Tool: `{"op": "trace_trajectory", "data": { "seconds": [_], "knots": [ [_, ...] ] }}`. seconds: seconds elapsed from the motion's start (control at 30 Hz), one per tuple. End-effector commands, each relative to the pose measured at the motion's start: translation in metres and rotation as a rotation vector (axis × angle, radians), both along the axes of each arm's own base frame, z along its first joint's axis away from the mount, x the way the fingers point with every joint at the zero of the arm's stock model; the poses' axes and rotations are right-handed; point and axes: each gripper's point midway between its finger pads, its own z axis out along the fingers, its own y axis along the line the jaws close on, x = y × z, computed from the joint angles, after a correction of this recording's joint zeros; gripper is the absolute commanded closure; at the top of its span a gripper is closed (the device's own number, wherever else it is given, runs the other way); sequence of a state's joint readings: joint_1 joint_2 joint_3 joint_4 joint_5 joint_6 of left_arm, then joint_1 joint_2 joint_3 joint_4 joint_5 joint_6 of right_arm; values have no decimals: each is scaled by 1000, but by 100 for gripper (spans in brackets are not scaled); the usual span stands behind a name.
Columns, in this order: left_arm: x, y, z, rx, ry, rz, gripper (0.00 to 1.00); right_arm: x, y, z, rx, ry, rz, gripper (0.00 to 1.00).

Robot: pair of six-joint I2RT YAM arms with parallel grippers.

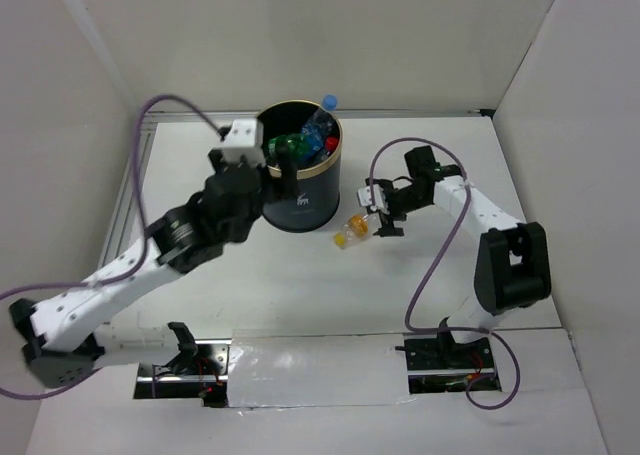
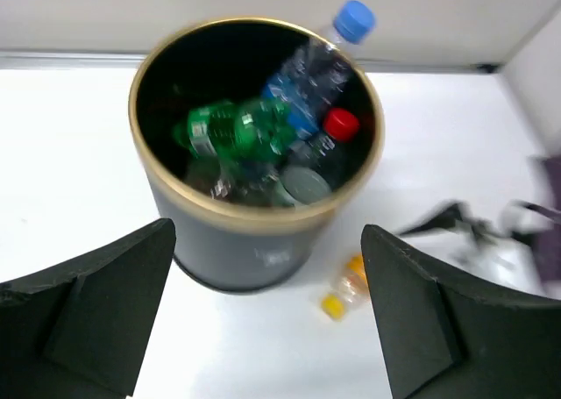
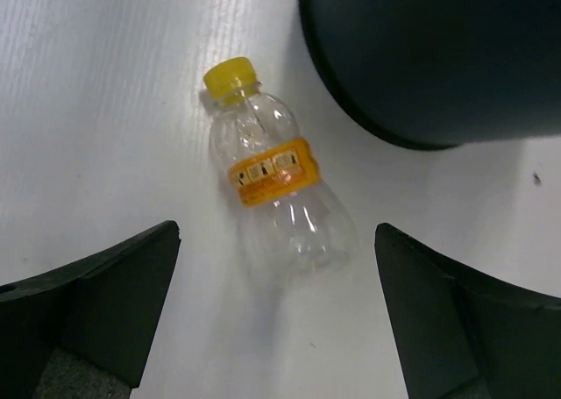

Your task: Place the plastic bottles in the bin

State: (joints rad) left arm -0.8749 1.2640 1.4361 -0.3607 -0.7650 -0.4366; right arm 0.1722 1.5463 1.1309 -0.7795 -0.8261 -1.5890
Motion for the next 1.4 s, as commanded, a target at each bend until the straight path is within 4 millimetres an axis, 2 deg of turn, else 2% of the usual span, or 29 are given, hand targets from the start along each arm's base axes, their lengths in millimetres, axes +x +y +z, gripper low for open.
{"op": "trace_trajectory", "data": {
  "seconds": [0.0,0.07,0.1,0.13,0.17,0.2,0.27,0.33,0.37,0.4,0.43,0.47,0.57,0.6,0.67,0.7,0.73,0.77,0.83,0.87,0.93,0.97,1.07,1.1,1.13,1.17,1.2,1.27,1.37],
  "knots": [
    [-56,25,-37,-73,75,3,0,10,13,-25,-83,-60,91,1],
    [-82,29,-74,-180,160,14,0,17,16,-37,-137,-64,115,1],
    [-103,34,-104,-175,206,-8,0,17,21,-45,-155,-52,131,1],
    [-115,39,-126,-157,251,-10,0,17,22,-61,-176,-25,139,1],
    [-124,39,-139,-217,291,6,0,19,23,-68,-193,-24,144,1],
    [-138,39,-163,-190,335,-9,0,22,24,-76,-232,-37,149,1],
    [-149,43,-185,-193,388,8,0,30,24,-89,-269,-60,147,4],
    [-152,40,-205,-149,424,17,0,33,14,-99,-330,-63,129,24],
    [-154,40,-213,-126,440,17,0,28,10,-102,-347,-39,131,39],
    [-154,40,-217,-117,450,28,0,29,7,-97,-341,-26,123,52],
    [-155,38,-219,-112,456,26,0,19,1,-90,-335,18,120,66],
    [-155,38,-221,-102,459,28,0,17,-1,-78,-313,23,112,69],
    [-156,32,-225,-111,460,22,0,1,2,-4,-177,-14,99,73],
    [-156,32,-229,-107,461,23,0,4,10,35,-96,-64,103,74],
    [-158,34,-238,-104,473,18,0,-7,19,100,4,-134,85,74],
    [-160,32,-242,-121,484,16,0,-13,31,128,85,-99,44,74],
    [-164,29,-248,-133,497,1,0,-9,49,190,186,-184,21,74],
    [-164,31,-250,-132,497,2,0,-5,57,198,203,-231,42,74],
    [-167,27,-253,-156,508,-4,0,-1,75,240,306,-213,-37,72],
    [-169,26,-255,-153,510,-16,0,4,95,253,351,-240,-21,72],
    [-171,24,-257,-149,515,-18,0,12,115,267,381,-221,-59,70],
    [-171,22,-259,-144,516,-16,0,17,141,259,383,-191,-38,68],
    [-170,18,-257,-115,507,-26,0,27,178,259,389,-172,-69,57],
    [-169,15,-255,-124,504,-29,0,38,191,240,365,-136,-78,54],
    [-168,13,-256,-110,503,-34,0,45,197,245,371,-143,-96,50],
    [-170,11,-256,-107,503,-43,0,52,200,239,365,-127,-117,47],
    [-168,10,-255,-104,496,-37,0,63,206,225,350,-97,-136,34],
    [-171,8,-257,-89,500,-46,0,69,210,222,351,-78,-156,28],
    [-171,5,-255,-95,495,-47,0,73,210,221,350,-75,-172,2]
  ]
}}
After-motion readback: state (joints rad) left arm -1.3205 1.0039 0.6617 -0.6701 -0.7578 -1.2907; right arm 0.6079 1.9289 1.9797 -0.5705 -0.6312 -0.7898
